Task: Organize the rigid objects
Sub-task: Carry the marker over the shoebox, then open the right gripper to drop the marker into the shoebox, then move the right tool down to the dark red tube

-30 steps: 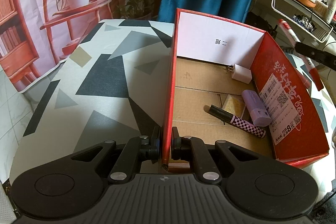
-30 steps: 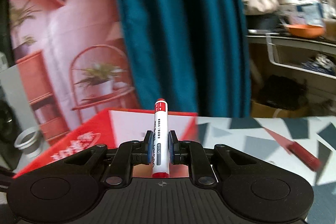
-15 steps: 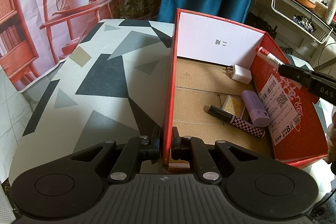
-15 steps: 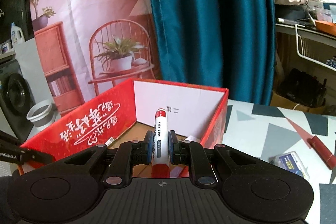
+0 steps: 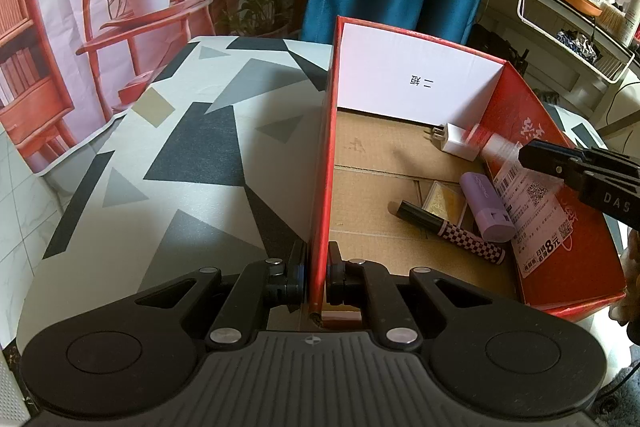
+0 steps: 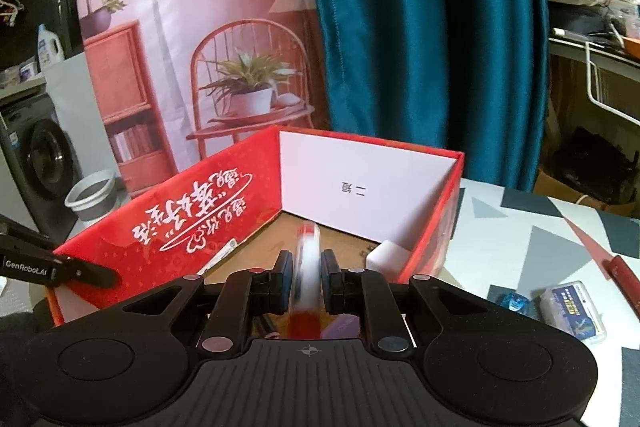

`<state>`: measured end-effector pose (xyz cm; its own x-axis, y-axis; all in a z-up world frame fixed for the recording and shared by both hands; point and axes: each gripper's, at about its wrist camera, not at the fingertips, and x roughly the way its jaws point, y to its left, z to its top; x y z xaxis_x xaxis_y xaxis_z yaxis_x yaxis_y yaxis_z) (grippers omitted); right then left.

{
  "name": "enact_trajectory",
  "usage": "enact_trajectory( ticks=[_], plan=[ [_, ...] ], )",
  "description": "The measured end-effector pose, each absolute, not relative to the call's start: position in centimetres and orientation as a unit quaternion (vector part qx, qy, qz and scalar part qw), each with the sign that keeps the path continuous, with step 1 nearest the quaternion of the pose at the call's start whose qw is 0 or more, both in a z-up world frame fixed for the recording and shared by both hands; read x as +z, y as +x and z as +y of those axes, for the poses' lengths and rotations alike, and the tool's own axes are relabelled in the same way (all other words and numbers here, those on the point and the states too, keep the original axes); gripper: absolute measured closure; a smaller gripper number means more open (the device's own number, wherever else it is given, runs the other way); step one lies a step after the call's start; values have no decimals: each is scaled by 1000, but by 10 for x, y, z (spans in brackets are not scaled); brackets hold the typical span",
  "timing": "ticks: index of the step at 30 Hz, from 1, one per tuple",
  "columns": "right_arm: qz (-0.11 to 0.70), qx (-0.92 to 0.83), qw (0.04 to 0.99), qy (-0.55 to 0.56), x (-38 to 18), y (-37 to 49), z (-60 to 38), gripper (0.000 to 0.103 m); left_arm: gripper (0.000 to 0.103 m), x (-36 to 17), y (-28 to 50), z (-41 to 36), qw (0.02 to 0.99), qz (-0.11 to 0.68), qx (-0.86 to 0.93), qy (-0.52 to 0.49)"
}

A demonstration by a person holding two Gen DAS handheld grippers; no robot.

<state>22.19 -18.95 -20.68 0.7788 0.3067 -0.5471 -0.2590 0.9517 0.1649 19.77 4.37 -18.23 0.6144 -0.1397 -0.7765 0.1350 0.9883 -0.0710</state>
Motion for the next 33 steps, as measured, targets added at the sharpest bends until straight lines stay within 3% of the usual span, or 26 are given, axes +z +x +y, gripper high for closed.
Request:
enact_trajectory(
  ticks=[15,21,24,29,33],
  plan=[
    [285,119,951,30,-199,217,-198,84,93,-182,197,45,898,433,-75,-1],
    [280,126,951,13,-191,219,-207,76,93,-182,196,45,898,433,-75,0],
    [263,125,957,-7,-179,214,-219,58,93,-182,197,44,898,433,-75,1],
    [263,102,959,22,-171,214,-274,6,93,-182,197,43,898,434,-72,6],
    [282,52,958,24,-184,218,-329,3,93,-181,197,41,898,435,-70,6]
  ],
)
